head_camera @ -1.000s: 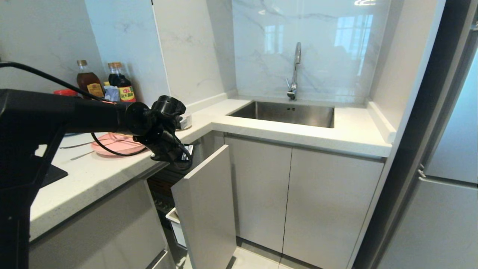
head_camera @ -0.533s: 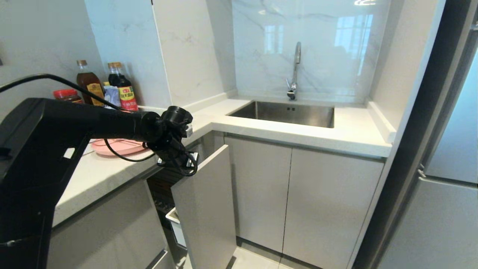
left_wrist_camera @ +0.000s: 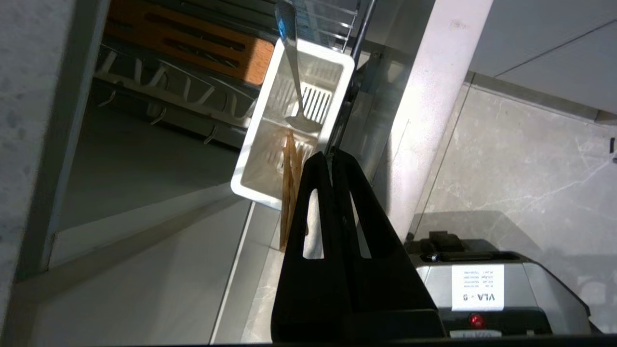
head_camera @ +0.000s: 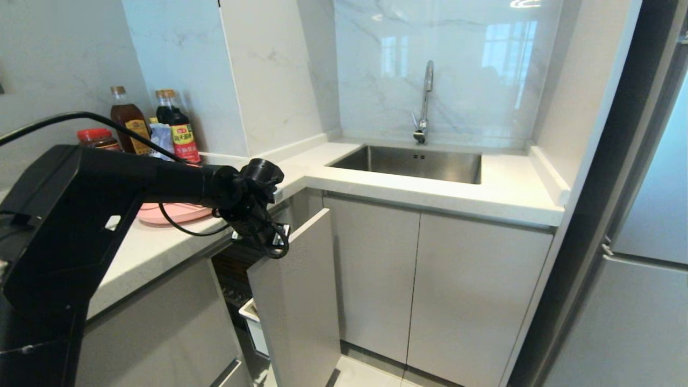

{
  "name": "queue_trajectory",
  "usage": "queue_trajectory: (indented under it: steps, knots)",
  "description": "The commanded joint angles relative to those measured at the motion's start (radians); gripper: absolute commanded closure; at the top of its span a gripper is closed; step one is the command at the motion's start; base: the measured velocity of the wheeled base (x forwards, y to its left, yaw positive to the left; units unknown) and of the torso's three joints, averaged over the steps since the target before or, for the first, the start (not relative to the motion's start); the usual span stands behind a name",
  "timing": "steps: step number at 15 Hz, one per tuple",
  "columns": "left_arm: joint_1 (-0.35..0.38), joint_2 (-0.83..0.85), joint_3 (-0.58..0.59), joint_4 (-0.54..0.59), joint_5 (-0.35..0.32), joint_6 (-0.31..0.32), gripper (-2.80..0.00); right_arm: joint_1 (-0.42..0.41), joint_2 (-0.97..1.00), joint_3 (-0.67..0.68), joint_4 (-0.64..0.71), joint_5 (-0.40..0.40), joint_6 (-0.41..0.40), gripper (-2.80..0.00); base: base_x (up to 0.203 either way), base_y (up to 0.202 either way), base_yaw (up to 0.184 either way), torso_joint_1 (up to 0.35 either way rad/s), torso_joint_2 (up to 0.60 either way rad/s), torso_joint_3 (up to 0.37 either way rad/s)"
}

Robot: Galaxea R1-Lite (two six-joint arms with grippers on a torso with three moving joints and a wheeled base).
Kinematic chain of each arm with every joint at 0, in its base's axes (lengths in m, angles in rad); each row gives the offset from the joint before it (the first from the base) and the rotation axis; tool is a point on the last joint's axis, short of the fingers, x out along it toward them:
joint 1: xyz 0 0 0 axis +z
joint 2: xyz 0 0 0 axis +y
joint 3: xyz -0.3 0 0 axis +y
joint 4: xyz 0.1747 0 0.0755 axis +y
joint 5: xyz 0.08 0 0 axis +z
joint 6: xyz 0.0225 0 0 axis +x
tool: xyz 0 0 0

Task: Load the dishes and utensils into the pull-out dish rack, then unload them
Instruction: Open the cupboard

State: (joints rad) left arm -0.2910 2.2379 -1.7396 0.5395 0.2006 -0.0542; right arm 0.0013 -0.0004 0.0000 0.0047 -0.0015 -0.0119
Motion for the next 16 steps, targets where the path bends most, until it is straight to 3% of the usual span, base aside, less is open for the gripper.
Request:
queue_trajectory:
  steps: [1,7,16]
  knots:
    - [-0.014,-0.002,0.000,0.019,-0.004,-0.002,0.00,0.000,-0.001,0.000,0.001,0.000,0.000,0.00,0.000,0.000,0.000,0.000,0.00,0.000]
    - [-0.071,-0.028,0.008,0.048,-0.048,-0.055,0.00,0.000,-0.001,0.000,0.000,0.000,0.000,0.00,0.000,0.000,0.000,0.000,0.00,0.000]
    - [-0.109,-0.030,0.008,0.125,-0.280,-0.059,0.00,0.000,0.000,0.000,0.000,0.000,0.000,0.00,0.000,0.000,0.000,0.000,0.00,0.000]
